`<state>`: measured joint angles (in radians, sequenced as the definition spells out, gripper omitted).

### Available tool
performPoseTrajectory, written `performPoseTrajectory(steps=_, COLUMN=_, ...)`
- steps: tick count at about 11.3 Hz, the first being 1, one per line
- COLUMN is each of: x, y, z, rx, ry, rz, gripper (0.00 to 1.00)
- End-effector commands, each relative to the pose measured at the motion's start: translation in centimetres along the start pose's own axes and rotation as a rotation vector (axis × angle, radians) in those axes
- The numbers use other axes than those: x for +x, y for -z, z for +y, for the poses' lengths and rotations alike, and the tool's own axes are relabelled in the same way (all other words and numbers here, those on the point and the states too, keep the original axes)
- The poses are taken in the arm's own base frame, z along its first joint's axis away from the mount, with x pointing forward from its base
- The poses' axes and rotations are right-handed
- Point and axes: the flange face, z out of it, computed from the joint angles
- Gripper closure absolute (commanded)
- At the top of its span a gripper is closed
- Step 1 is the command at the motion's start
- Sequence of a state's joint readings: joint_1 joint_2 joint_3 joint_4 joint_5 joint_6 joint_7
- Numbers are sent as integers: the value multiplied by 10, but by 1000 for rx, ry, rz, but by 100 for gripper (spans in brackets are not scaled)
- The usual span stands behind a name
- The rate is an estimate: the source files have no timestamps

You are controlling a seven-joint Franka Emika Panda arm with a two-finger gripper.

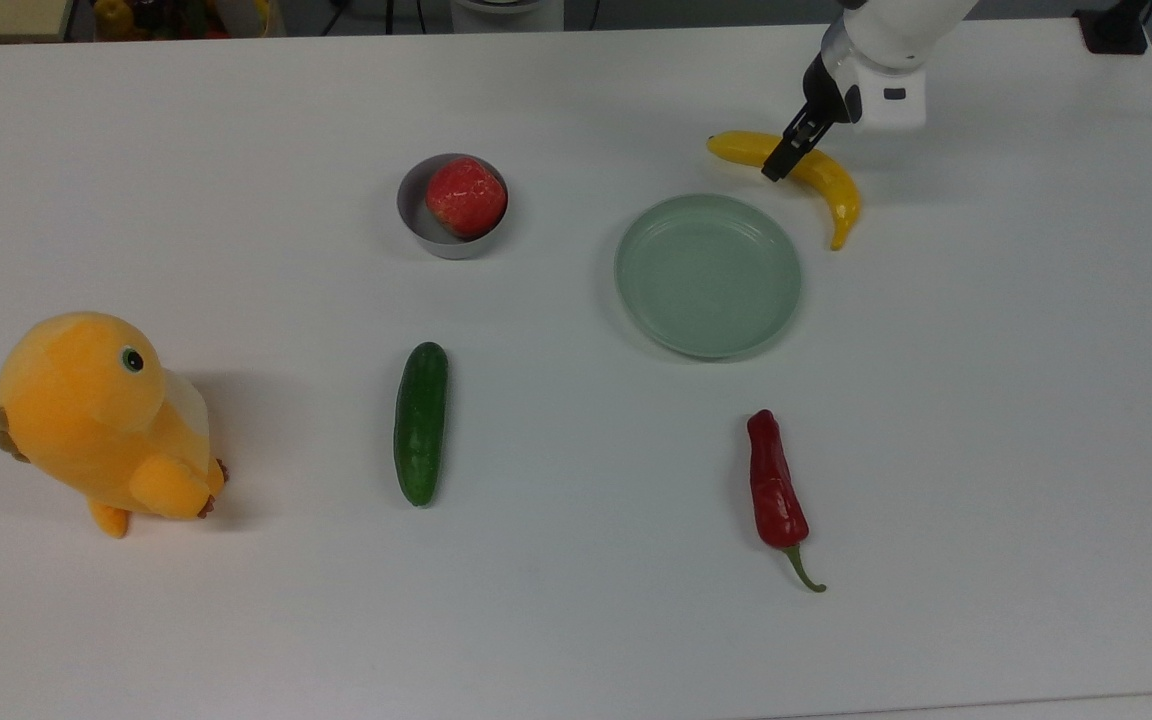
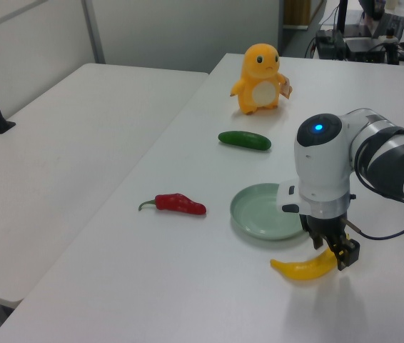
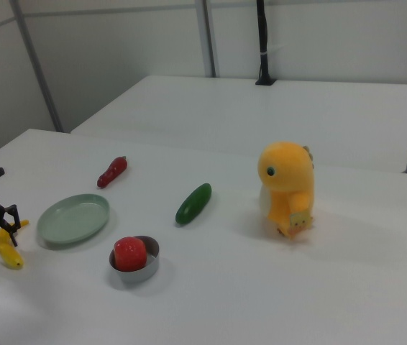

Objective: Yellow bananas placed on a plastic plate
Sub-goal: 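Lower the gripper onto the banana and close it around the banana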

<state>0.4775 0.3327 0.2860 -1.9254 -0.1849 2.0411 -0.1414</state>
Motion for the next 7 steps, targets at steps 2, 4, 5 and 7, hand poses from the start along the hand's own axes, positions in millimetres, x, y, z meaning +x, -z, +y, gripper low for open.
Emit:
performPoseTrajectory(steps=2, x=-1, y=0, z=-4, rx=-16, ry=23, rz=11, gripper=99)
performPoseTrajectory(steps=4, x=-2, y=3, z=-3, rx=-19, ry=21, rz=15, gripper=100)
performPoseTrajectory(steps=5, x=-2, y=6, z=-2, rx=-21, ry=21, rz=20, gripper=100)
performPoseTrajectory(steps=7, x=-3, y=24, z=3, rx=-34, ry=10, rz=52, gripper=100)
